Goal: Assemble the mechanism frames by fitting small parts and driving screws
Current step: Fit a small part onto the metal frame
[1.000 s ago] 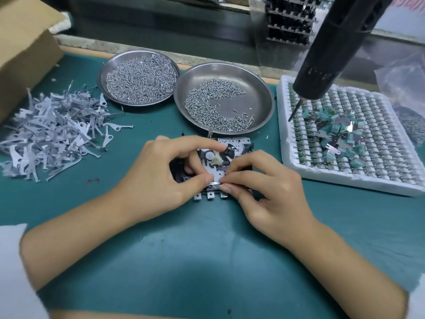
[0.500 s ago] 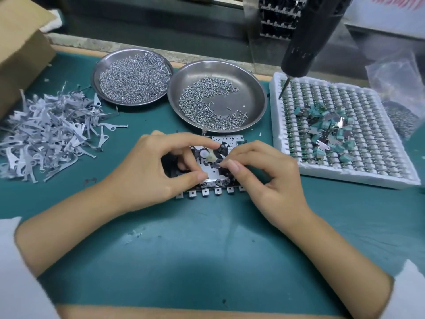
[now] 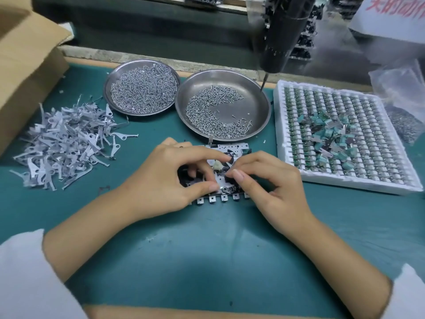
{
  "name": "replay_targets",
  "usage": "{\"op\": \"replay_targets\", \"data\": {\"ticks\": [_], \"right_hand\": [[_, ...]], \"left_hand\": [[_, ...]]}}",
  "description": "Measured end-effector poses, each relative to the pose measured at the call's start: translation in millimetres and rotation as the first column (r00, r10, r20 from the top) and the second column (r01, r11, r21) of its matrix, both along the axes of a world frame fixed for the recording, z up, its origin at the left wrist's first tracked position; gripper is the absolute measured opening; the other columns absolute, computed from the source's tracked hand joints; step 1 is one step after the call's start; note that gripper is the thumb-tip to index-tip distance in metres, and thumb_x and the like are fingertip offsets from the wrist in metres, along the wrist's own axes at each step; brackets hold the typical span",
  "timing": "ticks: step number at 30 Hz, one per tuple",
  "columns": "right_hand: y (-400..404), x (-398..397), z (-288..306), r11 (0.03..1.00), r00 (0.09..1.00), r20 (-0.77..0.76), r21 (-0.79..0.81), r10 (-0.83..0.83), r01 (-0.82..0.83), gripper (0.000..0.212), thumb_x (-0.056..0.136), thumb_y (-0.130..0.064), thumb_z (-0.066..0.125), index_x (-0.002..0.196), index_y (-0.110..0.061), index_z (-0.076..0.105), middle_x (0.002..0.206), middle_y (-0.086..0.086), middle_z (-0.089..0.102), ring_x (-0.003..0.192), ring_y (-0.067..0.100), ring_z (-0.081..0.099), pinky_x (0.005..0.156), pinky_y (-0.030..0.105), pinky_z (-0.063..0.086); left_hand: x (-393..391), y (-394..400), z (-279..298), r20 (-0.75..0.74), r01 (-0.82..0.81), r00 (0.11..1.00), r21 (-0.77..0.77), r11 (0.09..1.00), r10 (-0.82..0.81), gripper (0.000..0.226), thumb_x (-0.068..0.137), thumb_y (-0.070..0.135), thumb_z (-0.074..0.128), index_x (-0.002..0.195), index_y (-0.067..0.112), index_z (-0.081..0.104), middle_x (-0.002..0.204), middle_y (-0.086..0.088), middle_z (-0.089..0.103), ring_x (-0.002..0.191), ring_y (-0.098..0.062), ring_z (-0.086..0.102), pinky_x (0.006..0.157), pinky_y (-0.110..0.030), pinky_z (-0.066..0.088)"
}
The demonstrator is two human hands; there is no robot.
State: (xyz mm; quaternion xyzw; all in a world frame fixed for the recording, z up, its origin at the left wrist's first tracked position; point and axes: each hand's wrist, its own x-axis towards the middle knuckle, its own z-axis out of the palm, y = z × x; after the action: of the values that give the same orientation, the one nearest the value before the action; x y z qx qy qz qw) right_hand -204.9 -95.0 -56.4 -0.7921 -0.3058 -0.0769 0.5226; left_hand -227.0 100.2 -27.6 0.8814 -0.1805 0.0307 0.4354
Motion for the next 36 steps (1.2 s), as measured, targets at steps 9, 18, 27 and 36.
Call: {"op": "replay_targets", "data": {"ticks": [9,18,27,36], "right_hand": [[-1.2,-0.9,-6.5,0.979,0.979,0.190,-0.199,0.079,-0.041,0.006,0.077,-0.002,0.073,0.082,0.001,0.074,0.089,0.011,0.064,0.082,0.023,0.060,0.075,0.018,0.046],[-0.2,-0.7,-6.6,0.977,0.974,0.205,-0.208,0.095,-0.052,0.002,0.078,0.001,0.071,0.079,0.002,0.073,0.089,0.010,0.066,0.082,0.026,0.060,0.075,0.031,0.048],[0.0,-2.1,-4.5,0.979,0.982,0.178,-0.200,0.067,-0.031,0.002,0.077,0.002,0.072,0.078,0.001,0.073,0.088,0.008,0.066,0.081,0.022,0.059,0.074,0.027,0.047],[0.5,3.0,0.7,0.997,0.997,-0.002,0.028,-0.075,0.075,0.013,0.086,-0.005,0.062,0.085,0.002,0.073,0.086,0.011,0.066,0.081,0.017,0.062,0.075,0.024,0.048]], "left_hand": [[-7.3,-0.2,1.2,0.020,-0.024,1.000,0.082,0.996,0.023,0.040,0.069,0.029,0.070,0.108,0.036,0.063,0.076,0.017,0.067,0.070,-0.009,0.050,0.081,-0.024,0.034],[-3.6,3.6,0.4,-0.110,-0.082,0.991,-0.046,0.996,0.077,0.044,0.070,0.002,0.079,0.102,0.031,0.069,0.068,0.012,0.069,0.062,-0.017,0.047,0.065,-0.008,0.039],[-1.3,5.9,-3.9,-0.209,-0.099,0.976,-0.144,0.985,0.067,0.045,0.070,0.009,0.080,0.101,0.039,0.067,0.070,0.011,0.072,0.055,-0.007,0.039,0.058,-0.009,0.039],[2.4,9.3,-1.9,-0.138,-0.080,0.989,-0.211,0.974,0.051,0.026,0.075,0.032,0.078,0.100,0.031,0.071,0.073,0.007,0.070,0.057,-0.013,0.045,0.060,-0.017,0.043]]}}
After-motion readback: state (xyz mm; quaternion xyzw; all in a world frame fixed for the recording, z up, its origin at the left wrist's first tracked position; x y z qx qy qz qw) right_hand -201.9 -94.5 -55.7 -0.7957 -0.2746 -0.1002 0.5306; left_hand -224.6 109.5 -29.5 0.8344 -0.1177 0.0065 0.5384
